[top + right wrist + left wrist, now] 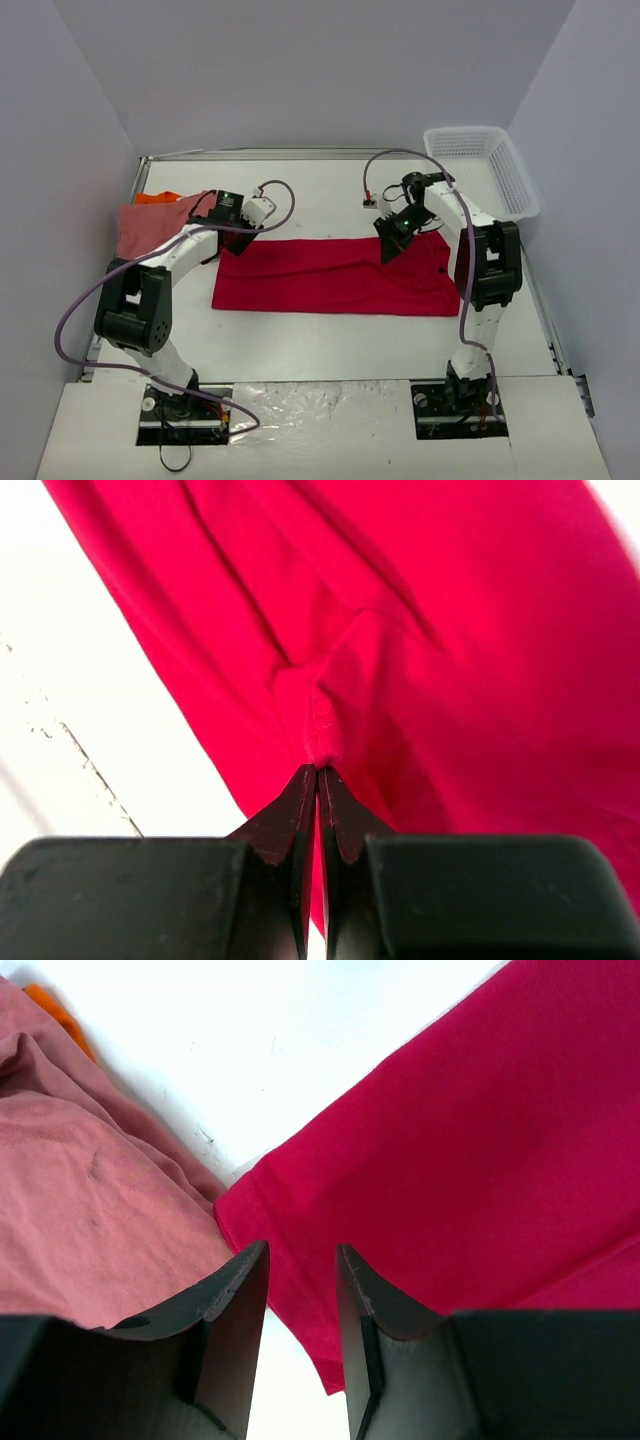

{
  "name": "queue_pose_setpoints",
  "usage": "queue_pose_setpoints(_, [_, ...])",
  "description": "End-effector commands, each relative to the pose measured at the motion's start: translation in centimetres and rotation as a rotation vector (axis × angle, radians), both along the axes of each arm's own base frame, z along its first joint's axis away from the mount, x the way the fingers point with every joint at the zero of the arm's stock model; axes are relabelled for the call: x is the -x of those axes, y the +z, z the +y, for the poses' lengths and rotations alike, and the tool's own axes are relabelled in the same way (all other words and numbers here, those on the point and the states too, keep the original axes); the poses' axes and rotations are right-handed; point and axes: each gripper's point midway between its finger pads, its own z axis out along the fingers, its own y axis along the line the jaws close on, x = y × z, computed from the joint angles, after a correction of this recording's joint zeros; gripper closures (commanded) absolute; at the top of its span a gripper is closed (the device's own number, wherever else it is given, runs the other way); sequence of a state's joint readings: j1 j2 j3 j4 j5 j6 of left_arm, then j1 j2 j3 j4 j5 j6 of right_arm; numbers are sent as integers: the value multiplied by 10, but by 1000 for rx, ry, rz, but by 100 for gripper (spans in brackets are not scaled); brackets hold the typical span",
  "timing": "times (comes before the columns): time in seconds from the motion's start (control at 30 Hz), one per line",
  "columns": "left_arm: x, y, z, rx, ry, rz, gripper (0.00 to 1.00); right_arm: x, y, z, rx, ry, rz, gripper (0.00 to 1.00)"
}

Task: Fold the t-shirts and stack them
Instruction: Fold the other side of the tshirt into a rectangle

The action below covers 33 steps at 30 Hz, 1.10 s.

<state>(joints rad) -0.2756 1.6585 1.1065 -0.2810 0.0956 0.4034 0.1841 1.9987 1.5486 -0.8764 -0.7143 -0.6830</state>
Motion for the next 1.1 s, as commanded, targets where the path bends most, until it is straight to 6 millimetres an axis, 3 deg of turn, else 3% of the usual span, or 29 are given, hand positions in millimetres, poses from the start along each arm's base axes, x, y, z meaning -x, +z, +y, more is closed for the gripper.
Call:
queue_pose_setpoints(0.0, [-4, 26, -3, 12, -1, -72, 68, 24, 13, 7, 2, 55, 34, 100])
queue_pose_setpoints(0.57, [-2, 17, -4, 11, -5, -45, 68, 60, -9, 15, 24, 147, 138, 100])
queue_pose_setpoints(0.7, [-2, 15, -3, 9, -4, -42, 68, 62, -15, 20, 17, 156, 165, 89])
queue_pose_setpoints(0.73, [-2, 15, -3, 9, -4, -42, 68, 64, -17, 22, 18, 162, 170, 77])
queue_pose_setpoints(0.83, [-2, 14, -3, 9, -4, -42, 68, 66, -18, 27, 14, 174, 180, 66])
queue_pose_setpoints(1.07, [-2, 17, -4, 14, -8, -49, 68, 58, -1, 29, 5, 175, 140, 67])
